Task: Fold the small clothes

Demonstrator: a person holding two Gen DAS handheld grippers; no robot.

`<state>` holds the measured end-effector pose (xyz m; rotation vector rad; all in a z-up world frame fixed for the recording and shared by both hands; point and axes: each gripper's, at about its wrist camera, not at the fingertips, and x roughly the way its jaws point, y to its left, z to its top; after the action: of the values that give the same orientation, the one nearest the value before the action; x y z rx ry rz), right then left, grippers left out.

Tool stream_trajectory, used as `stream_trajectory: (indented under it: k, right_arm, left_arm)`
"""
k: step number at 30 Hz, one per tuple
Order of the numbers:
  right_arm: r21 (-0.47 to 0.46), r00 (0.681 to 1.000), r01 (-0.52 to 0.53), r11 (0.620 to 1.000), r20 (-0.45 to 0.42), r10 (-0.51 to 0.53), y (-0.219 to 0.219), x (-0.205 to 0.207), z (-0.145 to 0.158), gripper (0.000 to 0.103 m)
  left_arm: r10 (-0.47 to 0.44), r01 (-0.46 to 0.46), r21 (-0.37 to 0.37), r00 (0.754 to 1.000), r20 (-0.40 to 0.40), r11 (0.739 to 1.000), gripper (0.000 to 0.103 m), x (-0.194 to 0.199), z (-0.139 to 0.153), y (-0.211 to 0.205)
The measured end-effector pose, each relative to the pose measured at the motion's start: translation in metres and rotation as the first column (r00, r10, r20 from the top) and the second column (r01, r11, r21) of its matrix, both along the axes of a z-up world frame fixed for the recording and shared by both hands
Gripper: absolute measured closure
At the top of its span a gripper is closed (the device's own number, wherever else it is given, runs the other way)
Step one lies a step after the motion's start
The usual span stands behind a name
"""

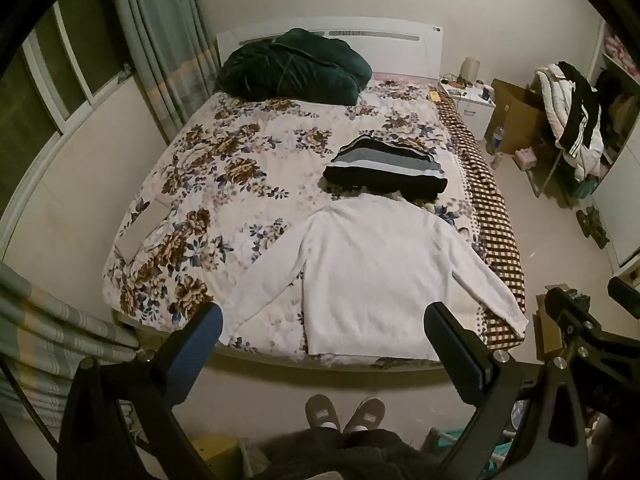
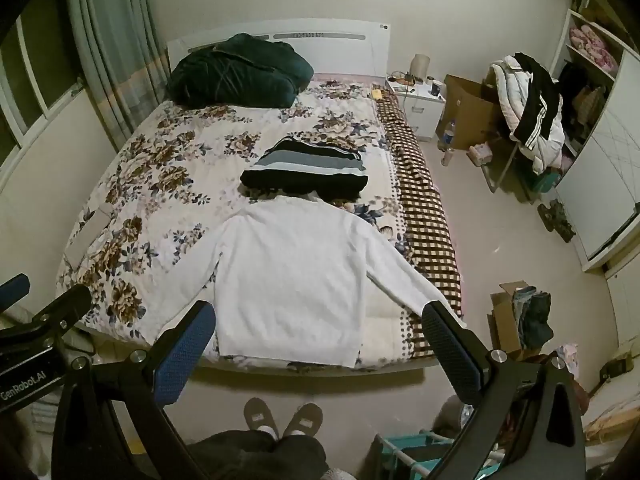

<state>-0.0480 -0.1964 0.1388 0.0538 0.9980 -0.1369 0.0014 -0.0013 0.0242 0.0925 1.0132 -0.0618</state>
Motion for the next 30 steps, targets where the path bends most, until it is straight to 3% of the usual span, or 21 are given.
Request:
stream_trajectory:
  k: [30]
  right_arm:
    - [0.000,1.000,0.001,1.000,0.005,-0.001,-0.003,-0.001,0.005,0.000]
  left_arm:
    - [0.003,-0.003,-0.007,1.000,0.006,1.000,0.000,0.002,0.001,-0.011]
